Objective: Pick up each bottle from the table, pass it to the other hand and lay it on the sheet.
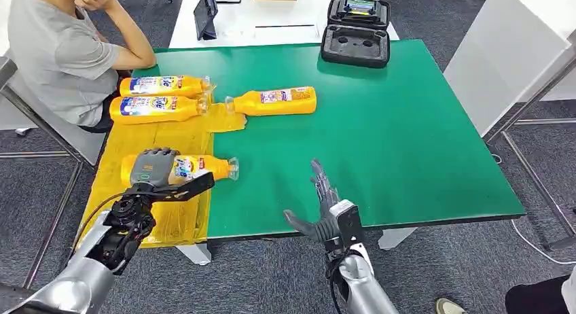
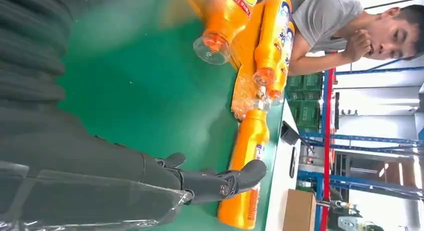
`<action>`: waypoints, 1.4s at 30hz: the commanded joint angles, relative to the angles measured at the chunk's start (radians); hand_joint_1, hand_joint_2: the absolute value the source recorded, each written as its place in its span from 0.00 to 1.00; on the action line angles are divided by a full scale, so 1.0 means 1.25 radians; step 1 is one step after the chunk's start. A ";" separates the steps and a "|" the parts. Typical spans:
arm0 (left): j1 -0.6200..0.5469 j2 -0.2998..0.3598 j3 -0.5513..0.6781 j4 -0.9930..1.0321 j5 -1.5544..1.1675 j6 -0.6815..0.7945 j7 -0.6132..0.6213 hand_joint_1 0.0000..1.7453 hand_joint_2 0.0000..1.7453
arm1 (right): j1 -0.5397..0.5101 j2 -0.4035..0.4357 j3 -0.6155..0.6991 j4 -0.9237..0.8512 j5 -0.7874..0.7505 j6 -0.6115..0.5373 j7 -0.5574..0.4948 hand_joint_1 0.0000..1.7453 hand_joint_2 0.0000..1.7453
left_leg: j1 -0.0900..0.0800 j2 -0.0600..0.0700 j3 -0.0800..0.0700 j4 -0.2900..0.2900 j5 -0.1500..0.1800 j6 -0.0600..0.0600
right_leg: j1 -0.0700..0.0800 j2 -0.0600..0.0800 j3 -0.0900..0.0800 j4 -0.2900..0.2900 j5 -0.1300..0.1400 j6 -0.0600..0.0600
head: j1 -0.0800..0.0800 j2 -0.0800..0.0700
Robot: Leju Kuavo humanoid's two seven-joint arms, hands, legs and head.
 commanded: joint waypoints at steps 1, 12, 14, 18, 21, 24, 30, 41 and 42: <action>-0.042 -0.006 0.011 0.057 0.003 -0.008 -0.005 0.80 1.00 | -0.030 -0.003 0.004 0.053 -0.002 -0.005 0.004 0.00 1.00 | 0.000 0.000 0.002 0.000 -0.001 0.000 | 0.000 -0.001 0.002 0.000 -0.001 0.000 | 0.000 0.000; -0.039 -0.009 0.001 0.056 -0.007 0.001 -0.003 0.80 1.00 | -0.035 -0.003 0.005 0.062 -0.004 -0.004 0.004 0.00 1.00 | 0.000 0.000 0.002 0.000 -0.001 0.000 | 0.000 -0.001 0.002 0.000 -0.001 0.000 | 0.000 0.000; -0.039 -0.011 -0.001 0.055 -0.009 0.001 -0.003 0.69 1.00 | -0.035 -0.004 0.005 0.063 -0.004 -0.004 0.004 0.00 1.00 | 0.000 0.000 0.002 0.000 -0.001 0.000 | 0.000 -0.001 0.002 0.000 -0.001 0.000 | 0.000 0.000; -0.045 -0.021 -0.006 0.054 -0.010 -0.008 -0.002 0.22 1.00 | -0.043 -0.001 0.005 0.075 -0.006 -0.004 0.004 0.00 1.00 | 0.000 0.000 0.002 0.000 0.000 0.000 | 0.000 -0.001 0.002 0.000 -0.001 0.000 | 0.000 0.000; -0.045 -0.020 -0.008 0.053 -0.008 -0.010 -0.007 0.17 0.00 | -0.047 0.001 0.005 0.082 -0.008 -0.002 0.004 0.00 1.00 | 0.000 0.000 0.003 0.000 -0.001 0.000 | 0.000 -0.001 0.003 0.000 -0.001 0.000 | 0.000 0.000; -0.045 -0.020 -0.008 0.053 -0.008 -0.010 -0.007 0.13 0.00 | -0.047 0.001 0.005 0.082 -0.008 -0.002 0.004 0.00 1.00 | 0.000 0.000 0.005 -0.001 -0.001 0.000 | 0.000 -0.001 0.005 -0.001 -0.001 0.000 | 0.000 0.000; -0.045 -0.020 -0.008 0.053 -0.008 -0.010 -0.007 0.13 0.00 | -0.047 0.001 0.005 0.082 -0.008 -0.002 0.004 0.00 1.00 | 0.000 0.000 0.002 0.000 -0.001 0.000 | 0.000 -0.001 0.002 0.000 -0.001 0.000 | 0.000 0.000; -0.046 -0.018 -0.008 0.054 -0.004 -0.017 -0.013 0.13 0.00 | -0.051 0.002 0.005 0.092 -0.010 -0.004 0.004 0.00 1.00 | 0.000 0.000 0.003 0.000 -0.001 0.000 | 0.000 -0.001 0.003 -0.001 -0.001 0.000 | 0.000 0.000; -0.050 -0.018 -0.010 0.055 -0.003 -0.022 -0.016 0.13 0.00 | -0.052 0.001 0.006 0.093 -0.010 -0.005 0.004 0.00 1.00 | 0.000 0.000 0.004 0.000 -0.001 0.000 | 0.000 -0.001 0.004 -0.001 -0.001 0.000 | 0.000 0.000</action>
